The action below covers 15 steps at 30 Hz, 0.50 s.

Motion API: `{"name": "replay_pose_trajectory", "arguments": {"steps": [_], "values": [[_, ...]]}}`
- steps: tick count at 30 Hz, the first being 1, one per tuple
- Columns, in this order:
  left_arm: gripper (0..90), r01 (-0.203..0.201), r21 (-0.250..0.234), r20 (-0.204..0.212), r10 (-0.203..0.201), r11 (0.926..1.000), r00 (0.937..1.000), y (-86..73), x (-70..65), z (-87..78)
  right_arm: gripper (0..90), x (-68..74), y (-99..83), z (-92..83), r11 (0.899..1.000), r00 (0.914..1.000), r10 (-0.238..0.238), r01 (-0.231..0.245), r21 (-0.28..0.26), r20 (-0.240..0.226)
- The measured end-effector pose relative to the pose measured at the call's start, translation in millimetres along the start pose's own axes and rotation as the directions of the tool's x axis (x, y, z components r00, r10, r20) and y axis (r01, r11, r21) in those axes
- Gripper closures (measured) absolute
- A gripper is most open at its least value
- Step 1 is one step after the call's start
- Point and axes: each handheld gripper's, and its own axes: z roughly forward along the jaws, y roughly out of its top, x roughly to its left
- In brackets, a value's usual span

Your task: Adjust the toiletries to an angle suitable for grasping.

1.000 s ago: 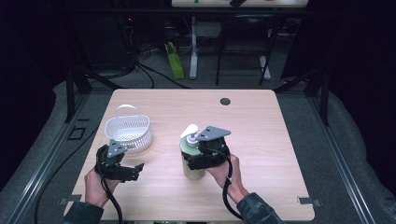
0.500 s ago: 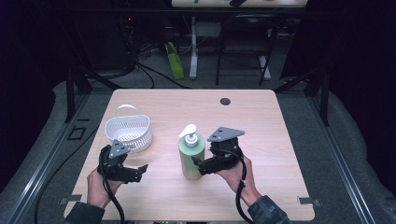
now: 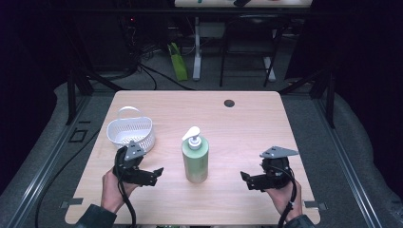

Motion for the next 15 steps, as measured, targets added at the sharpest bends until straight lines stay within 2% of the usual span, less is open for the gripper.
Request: {"name": "replay_pose_trajectory", "arguments": {"steps": [4,9,15], "values": [[0.0,-0.014,-0.011,0.021,0.014,0.9998,0.9997,5.2,-9.7,3.6,0.0,-8.7,-15.5,1.0,0.998,0.999,0.007,-0.009,0.055,0.045],[0.0,-0.014,-0.031,0.054,0.016,0.9994,0.9984,11.3,-19.1,7.0,0.1,-14.6,-16.1,4.2,0.998,0.9976,0.024,-0.028,0.061,0.065],[0.0,-0.039,-0.036,0.091,0.043,0.9986,0.9949,17.9,-31.3,12.4,0.1,-22.3,-17.5,9.9,0.996,0.9964,0.043,-0.048,0.078,0.074]]}}
